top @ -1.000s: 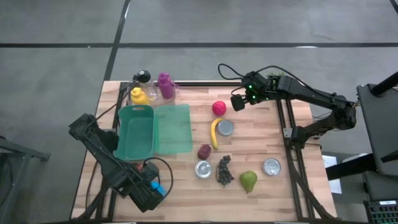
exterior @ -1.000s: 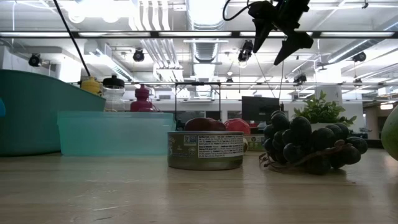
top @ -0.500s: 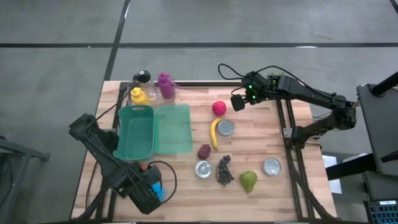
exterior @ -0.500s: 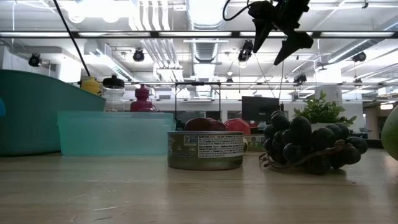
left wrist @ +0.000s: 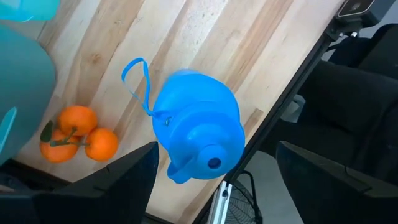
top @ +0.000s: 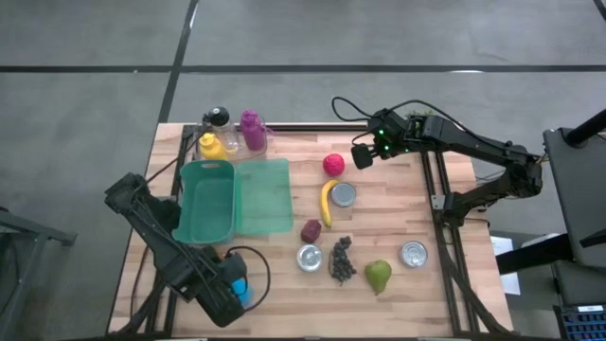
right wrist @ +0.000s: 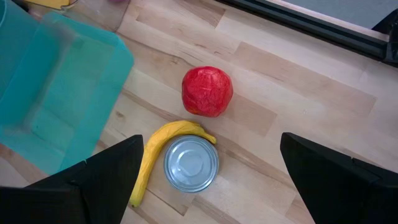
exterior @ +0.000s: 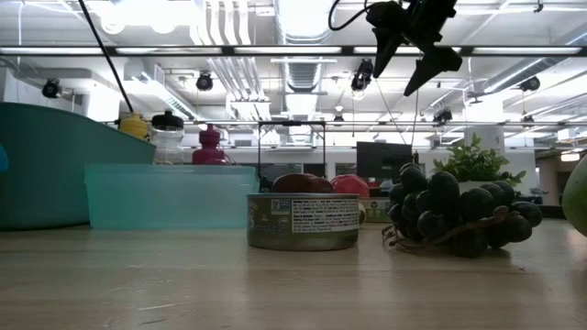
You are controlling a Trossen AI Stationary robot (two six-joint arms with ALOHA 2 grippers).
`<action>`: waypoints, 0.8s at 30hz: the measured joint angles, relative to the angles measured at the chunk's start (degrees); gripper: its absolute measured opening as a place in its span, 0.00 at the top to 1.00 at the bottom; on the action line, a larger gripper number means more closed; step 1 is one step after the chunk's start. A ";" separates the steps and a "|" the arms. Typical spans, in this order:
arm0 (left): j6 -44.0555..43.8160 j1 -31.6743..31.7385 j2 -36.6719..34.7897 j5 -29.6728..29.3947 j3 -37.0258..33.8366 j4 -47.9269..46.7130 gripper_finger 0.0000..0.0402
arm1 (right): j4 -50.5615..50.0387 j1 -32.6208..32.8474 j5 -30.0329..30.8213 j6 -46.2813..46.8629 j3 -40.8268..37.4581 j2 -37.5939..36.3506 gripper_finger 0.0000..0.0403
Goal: Pick & Place Food Item
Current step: Put the blue water bottle into the transparent bin
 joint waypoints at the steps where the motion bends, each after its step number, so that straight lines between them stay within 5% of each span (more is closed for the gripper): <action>1: 0.16 -0.04 0.00 -0.18 0.00 0.04 0.17 | 0.00 0.00 0.00 0.01 0.02 0.00 0.06; 24: 2.09 -0.04 -0.02 -0.56 -2.82 2.04 0.17 | 0.01 0.00 -0.01 0.01 0.01 0.00 0.06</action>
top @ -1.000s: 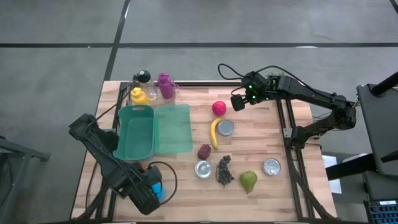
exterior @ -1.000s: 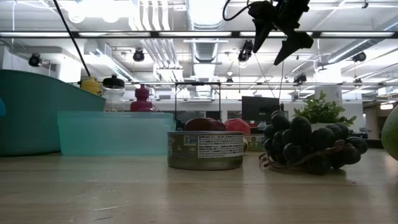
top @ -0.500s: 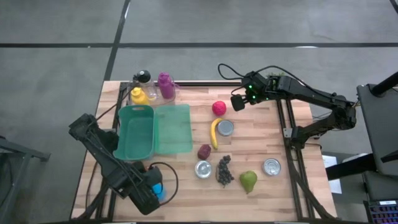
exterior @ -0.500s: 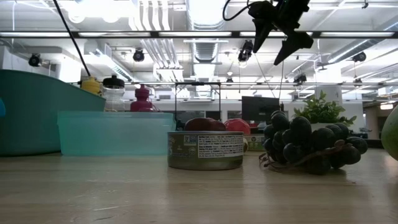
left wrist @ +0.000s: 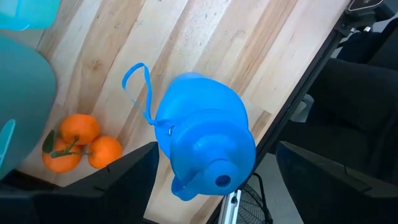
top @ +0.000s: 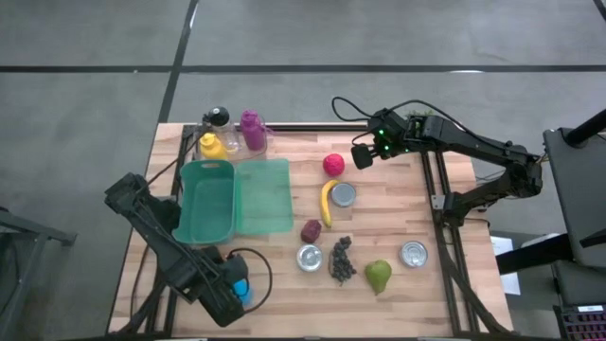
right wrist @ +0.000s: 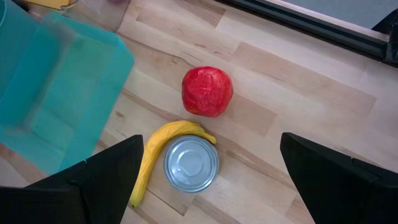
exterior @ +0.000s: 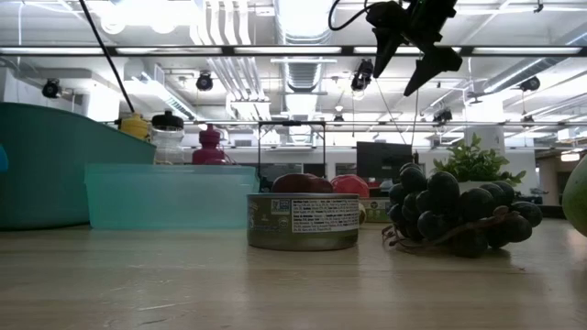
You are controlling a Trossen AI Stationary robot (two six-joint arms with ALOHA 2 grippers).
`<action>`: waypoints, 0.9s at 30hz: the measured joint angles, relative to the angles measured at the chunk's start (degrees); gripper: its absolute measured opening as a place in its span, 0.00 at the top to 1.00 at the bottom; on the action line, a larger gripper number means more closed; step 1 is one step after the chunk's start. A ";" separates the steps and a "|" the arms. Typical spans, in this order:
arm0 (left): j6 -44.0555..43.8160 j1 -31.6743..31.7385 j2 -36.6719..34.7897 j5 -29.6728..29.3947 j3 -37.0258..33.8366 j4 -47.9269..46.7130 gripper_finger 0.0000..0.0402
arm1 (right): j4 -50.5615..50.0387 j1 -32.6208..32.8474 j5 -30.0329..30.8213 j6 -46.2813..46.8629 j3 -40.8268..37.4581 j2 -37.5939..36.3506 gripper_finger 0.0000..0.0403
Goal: Pick & Place Food Item
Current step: Put the blue water bottle into the transparent bin
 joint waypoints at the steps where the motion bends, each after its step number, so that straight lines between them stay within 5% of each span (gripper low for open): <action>1: 0.00 0.00 0.00 0.00 0.00 0.00 0.17 | -0.01 0.01 0.01 0.00 0.01 0.00 0.06; 27: 0.63 0.04 -0.02 1.57 -5.64 3.41 0.17 | -0.01 0.01 0.01 0.01 0.00 0.00 0.06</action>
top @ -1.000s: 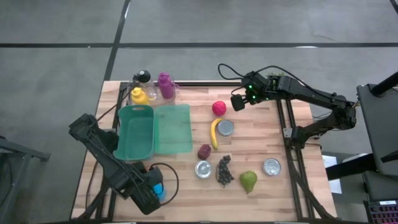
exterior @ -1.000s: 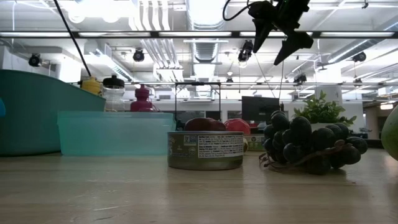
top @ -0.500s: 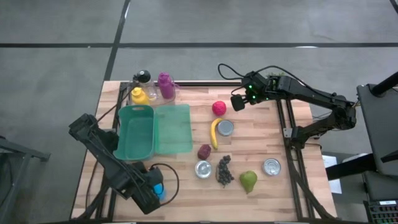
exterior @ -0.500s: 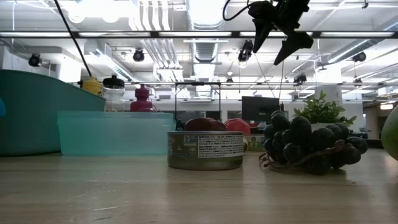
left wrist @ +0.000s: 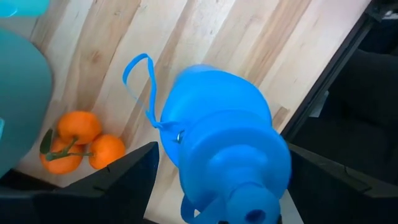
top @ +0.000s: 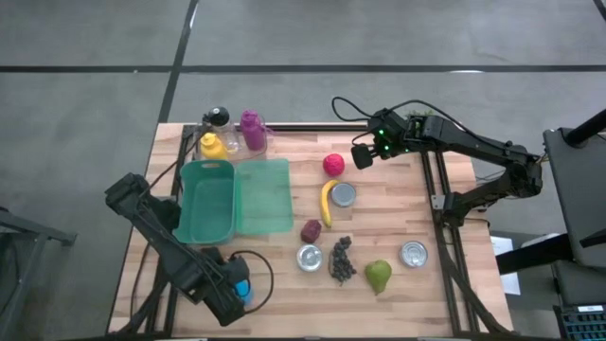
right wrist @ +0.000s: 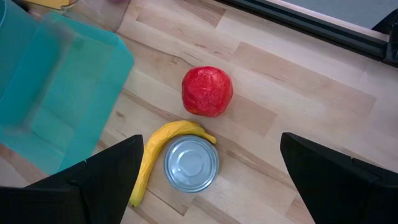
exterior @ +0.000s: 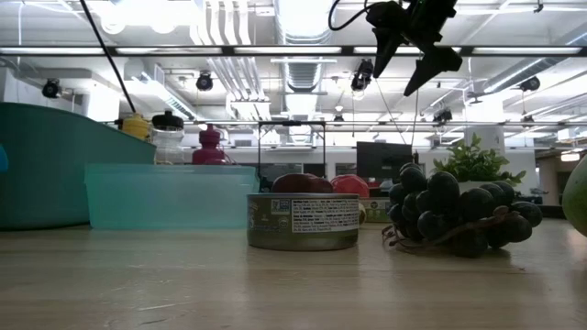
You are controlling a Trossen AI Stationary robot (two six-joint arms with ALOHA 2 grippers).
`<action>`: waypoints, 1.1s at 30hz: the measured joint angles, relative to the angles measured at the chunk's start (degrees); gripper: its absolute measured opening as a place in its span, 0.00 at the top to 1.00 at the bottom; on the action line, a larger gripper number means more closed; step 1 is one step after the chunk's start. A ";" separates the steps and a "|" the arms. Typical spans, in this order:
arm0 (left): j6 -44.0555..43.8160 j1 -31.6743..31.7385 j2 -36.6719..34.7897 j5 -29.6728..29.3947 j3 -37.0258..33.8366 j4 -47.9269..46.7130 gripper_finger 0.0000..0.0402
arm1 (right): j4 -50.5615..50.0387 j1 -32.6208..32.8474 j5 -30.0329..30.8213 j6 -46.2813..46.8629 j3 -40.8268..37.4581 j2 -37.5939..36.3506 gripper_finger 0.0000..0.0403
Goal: Pick & Place Food Item
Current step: Put the blue water bottle into the transparent bin
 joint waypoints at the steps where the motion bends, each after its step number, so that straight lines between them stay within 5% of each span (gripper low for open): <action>1: 0.00 0.00 0.00 0.10 -0.03 -0.04 0.17 | 0.00 -0.02 -0.01 -0.01 0.00 0.00 0.06; 9: 0.00 0.00 0.00 0.17 -0.03 0.02 0.19 | 0.00 -0.02 0.00 -0.01 -0.01 0.00 0.06; 23: -0.92 0.00 -0.02 0.15 0.06 -0.88 0.47 | 0.00 0.00 0.00 -0.02 0.01 0.00 0.06; 33: -0.94 0.00 -0.07 0.15 0.08 -0.24 0.47 | 0.01 -0.01 -0.01 -0.01 0.00 0.00 0.06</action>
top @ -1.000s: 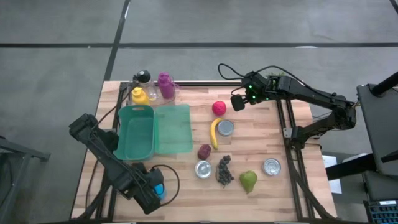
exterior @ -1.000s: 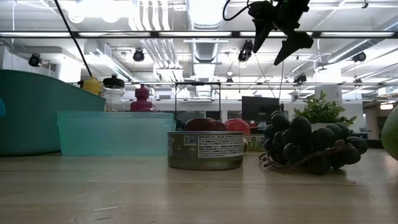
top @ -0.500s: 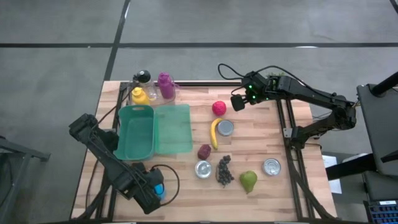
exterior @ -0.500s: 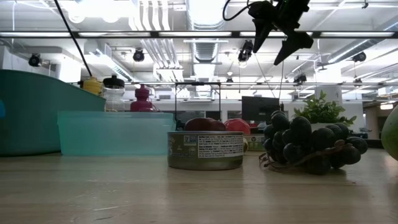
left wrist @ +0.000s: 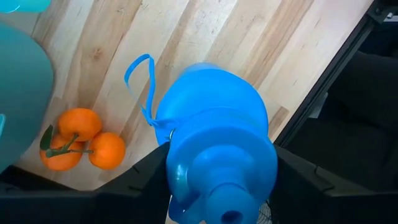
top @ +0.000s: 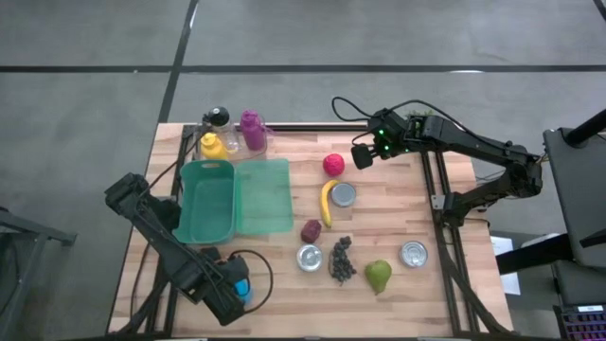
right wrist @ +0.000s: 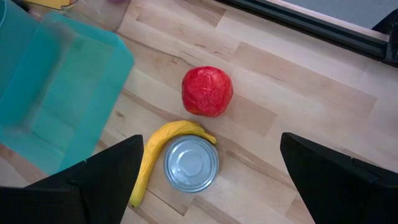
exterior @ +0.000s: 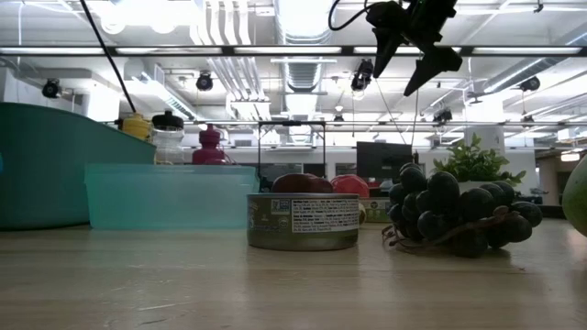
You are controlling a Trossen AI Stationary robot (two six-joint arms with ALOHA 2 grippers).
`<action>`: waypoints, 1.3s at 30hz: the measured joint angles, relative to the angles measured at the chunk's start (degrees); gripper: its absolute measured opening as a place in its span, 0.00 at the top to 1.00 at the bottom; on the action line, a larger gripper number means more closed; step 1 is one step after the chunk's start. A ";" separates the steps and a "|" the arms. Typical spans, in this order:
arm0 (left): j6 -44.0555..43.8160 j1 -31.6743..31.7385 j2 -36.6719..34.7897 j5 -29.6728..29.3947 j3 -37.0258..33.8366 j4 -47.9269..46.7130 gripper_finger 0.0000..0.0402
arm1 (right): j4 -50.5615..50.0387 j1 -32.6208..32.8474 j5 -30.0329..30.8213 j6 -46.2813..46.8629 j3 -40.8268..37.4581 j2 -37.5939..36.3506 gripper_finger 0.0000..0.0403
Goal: Pick & Place Food Item
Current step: Put the blue water bottle into the transparent bin
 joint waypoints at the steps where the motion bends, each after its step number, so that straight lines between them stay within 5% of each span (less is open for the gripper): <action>1: 0.02 0.00 0.00 0.00 0.00 0.11 0.47 | -0.01 -0.01 0.01 0.01 0.00 0.00 0.06; 27: 0.51 8.80 -1.53 -4.76 14.92 -16.51 0.47 | -0.01 0.00 -0.01 0.00 0.01 0.00 0.06; 39: 19.19 25.50 -7.99 -6.26 15.06 -16.50 0.47 | -0.01 -0.01 0.01 -0.02 0.01 0.00 0.06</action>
